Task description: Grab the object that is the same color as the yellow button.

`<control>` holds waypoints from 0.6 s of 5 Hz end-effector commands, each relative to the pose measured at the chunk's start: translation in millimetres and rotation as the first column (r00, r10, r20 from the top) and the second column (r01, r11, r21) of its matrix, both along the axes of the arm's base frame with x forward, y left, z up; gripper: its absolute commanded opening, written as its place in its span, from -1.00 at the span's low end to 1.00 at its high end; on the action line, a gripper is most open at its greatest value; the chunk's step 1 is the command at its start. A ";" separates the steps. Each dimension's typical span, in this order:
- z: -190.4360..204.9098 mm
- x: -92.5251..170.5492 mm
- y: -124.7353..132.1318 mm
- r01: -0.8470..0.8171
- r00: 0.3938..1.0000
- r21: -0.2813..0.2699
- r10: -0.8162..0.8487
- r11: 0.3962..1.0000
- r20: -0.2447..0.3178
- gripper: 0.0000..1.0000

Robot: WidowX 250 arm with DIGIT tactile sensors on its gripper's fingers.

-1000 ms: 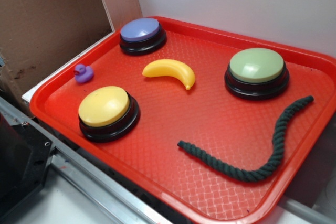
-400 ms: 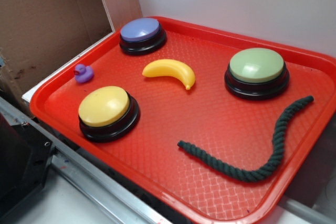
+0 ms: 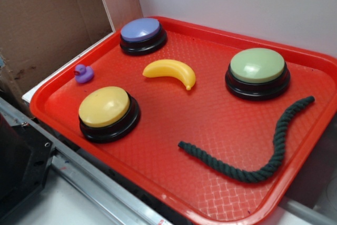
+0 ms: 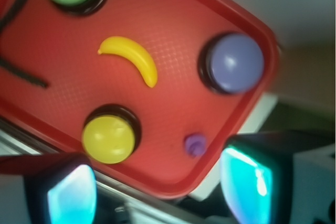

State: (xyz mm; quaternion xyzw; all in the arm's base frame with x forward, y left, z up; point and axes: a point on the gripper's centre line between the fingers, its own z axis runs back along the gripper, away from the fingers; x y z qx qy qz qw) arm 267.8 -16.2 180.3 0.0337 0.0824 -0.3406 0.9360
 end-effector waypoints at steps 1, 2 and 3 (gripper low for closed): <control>-36.9 18.8 -18.0 0.475 0.879 -0.006 -0.474 0.880 0.055 1.00; -75.0 16.9 -26.0 0.608 0.794 -0.075 -0.602 0.791 0.090 1.00; -111.3 6.2 -44.2 0.591 0.806 -0.159 -0.585 0.791 0.092 1.00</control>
